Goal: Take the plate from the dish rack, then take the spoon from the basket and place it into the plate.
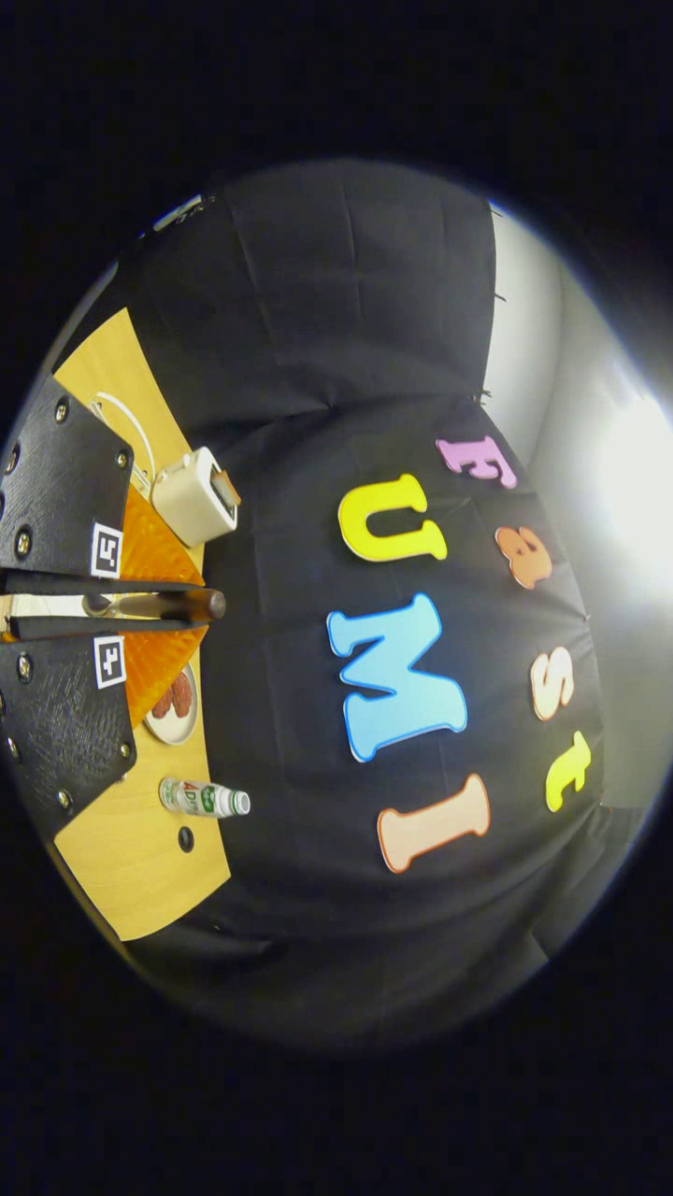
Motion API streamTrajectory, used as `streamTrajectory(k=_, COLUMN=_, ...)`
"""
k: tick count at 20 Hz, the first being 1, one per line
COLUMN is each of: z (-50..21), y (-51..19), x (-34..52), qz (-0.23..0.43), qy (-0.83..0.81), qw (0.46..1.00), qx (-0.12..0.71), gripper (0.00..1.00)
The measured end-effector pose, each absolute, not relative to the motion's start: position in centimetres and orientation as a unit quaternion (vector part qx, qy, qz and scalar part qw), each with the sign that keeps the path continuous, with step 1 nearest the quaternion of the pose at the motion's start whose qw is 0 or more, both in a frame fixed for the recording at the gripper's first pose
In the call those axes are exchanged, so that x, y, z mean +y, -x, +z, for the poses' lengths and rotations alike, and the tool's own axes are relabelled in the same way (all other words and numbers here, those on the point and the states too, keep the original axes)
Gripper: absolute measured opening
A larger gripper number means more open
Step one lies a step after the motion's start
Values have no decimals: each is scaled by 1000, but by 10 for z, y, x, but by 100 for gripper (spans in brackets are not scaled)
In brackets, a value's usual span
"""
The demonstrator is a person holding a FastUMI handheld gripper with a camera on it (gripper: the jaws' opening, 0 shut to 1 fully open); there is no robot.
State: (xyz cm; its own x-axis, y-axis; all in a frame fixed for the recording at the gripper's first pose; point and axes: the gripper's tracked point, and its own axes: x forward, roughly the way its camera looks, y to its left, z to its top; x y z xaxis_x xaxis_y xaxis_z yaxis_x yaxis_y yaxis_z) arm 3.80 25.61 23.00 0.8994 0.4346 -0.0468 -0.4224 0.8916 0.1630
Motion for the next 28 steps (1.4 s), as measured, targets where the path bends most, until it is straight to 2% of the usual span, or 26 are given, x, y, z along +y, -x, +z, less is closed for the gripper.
streamTrajectory(k=10, z=138, y=43, x=348, qz=328, qy=-31, qw=936, qx=124, gripper=8)
streamTrajectory(k=20, z=49, y=88, x=395, qz=360, qy=10, qw=913, qx=189, gripper=8)
streamTrajectory(k=28, z=38, y=107, x=406, qz=367, qy=17, qw=910, qx=191, gripper=8)
